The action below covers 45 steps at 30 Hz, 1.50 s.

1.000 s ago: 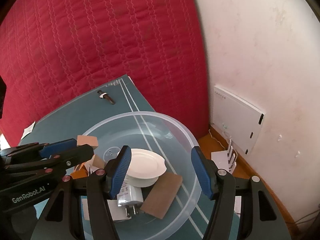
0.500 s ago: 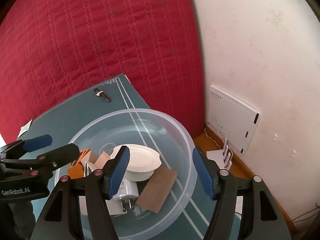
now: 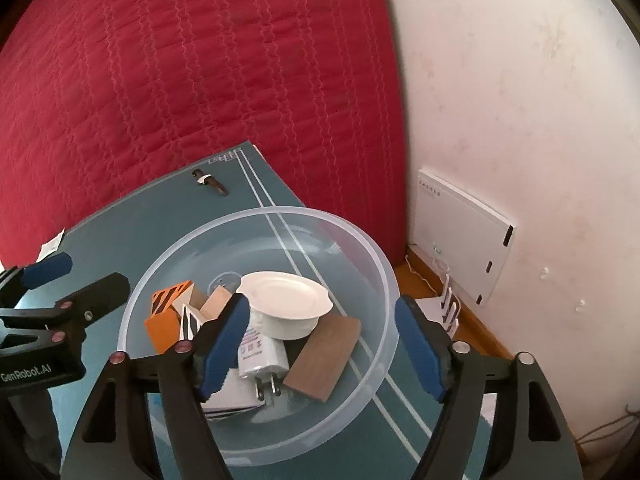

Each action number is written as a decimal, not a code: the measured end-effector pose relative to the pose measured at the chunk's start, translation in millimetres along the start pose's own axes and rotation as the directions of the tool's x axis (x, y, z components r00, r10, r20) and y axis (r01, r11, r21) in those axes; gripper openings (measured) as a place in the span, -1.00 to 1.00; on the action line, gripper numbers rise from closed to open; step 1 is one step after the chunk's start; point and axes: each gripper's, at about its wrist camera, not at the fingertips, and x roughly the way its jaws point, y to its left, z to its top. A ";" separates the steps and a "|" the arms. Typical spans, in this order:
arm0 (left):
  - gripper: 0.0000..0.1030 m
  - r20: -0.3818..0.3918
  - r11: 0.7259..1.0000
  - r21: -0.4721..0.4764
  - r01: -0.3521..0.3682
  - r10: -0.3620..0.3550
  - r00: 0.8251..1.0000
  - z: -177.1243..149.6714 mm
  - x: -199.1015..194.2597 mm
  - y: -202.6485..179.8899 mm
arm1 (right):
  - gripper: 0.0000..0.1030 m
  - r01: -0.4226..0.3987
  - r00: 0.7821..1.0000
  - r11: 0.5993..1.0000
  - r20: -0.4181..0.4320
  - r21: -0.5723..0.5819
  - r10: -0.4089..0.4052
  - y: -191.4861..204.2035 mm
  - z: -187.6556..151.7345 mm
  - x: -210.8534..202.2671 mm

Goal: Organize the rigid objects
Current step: 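Lower the plate into the bowl with the right tool while the left tool drops the wedge, then open both tools and withdraw them from the bowl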

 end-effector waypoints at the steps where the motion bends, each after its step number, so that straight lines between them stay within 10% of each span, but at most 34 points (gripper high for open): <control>1: 0.98 0.005 1.000 0.000 -0.007 0.007 1.000 -0.9 -2.5 1.5 | 0.54 0.002 1.000 1.000 0.000 -0.005 -0.002 1.6 -1.0 -1.3; 14: 0.99 0.009 0.999 -0.014 -0.040 0.040 0.999 -12.6 -16.3 21.0 | 0.84 0.014 1.000 0.999 -0.008 -0.041 -0.015 21.2 -17.7 -20.1; 45: 0.99 -0.052 1.000 -0.024 0.001 -0.002 0.999 -40.2 -25.9 34.2 | 0.88 0.073 0.995 0.990 -0.065 -0.119 -0.081 58.9 -49.0 -39.6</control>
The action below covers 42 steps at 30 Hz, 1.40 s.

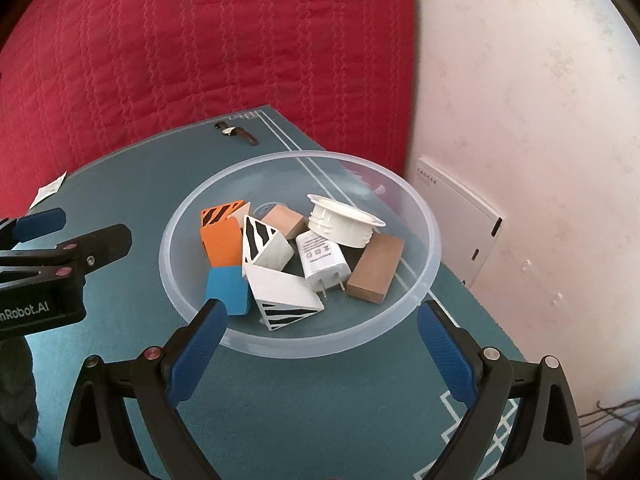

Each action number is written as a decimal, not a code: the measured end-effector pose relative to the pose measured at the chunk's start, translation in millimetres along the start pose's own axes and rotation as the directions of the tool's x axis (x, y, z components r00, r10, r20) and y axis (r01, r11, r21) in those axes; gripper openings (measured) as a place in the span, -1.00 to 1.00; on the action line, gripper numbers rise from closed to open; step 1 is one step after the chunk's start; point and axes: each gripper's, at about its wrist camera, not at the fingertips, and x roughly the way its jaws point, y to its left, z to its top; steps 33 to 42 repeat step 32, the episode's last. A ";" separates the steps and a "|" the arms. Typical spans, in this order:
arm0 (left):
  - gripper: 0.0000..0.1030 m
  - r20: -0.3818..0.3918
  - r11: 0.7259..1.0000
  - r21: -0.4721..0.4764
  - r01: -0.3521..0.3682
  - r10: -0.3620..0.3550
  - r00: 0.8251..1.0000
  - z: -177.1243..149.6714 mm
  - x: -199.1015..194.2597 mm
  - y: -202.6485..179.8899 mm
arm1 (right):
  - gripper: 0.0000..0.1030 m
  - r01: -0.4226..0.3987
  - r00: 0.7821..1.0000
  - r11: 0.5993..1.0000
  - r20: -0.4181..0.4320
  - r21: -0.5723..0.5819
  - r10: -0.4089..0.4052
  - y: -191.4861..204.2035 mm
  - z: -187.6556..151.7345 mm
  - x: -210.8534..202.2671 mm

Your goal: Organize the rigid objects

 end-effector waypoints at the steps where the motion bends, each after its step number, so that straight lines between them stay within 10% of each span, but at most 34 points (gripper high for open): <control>1: 0.99 0.000 1.000 0.003 0.001 -0.001 1.000 -0.4 -0.1 -0.5 | 0.88 0.000 1.000 1.000 -0.002 -0.003 0.000 0.4 -0.7 -0.4; 42: 0.99 -0.038 0.999 0.045 0.019 -0.017 0.999 -5.6 8.9 -13.5 | 0.88 0.001 1.000 1.000 0.011 0.002 -0.001 -5.5 -2.4 4.0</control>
